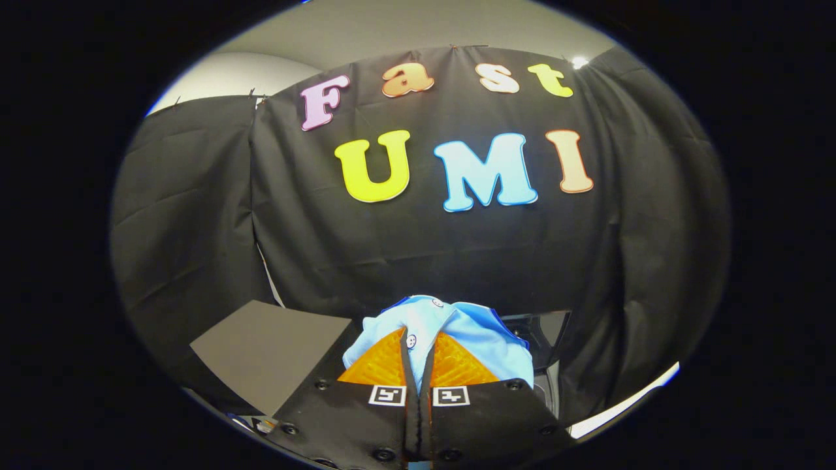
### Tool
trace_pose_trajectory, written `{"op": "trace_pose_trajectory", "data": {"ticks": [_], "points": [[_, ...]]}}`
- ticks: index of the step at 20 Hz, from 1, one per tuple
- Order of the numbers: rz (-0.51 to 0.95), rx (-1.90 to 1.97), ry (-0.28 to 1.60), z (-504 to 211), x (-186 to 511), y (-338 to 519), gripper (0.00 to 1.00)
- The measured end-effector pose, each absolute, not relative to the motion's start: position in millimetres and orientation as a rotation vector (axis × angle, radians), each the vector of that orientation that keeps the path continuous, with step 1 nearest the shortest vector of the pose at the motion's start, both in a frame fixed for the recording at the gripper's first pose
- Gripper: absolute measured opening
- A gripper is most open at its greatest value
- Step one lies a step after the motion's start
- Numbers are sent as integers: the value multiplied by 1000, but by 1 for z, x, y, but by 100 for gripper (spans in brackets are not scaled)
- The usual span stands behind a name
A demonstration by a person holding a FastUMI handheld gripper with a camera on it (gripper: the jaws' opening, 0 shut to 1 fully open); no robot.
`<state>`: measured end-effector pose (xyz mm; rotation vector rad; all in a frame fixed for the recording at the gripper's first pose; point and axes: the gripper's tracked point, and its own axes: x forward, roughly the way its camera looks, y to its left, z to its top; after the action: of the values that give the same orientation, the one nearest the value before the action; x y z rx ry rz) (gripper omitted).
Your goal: Put the clothes into the washing machine and then close the washing machine lid.
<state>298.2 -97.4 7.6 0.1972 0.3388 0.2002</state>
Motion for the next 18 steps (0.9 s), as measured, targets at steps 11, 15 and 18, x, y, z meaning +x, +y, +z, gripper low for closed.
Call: {"op": "trace_pose_trajectory", "data": {"ticks": [11,15,18], "points": [[164,131,573,-163,331,-103,1],[128,118,687,-219,346,-109,1],[99,104,726,-245,351,-114,1]]}}
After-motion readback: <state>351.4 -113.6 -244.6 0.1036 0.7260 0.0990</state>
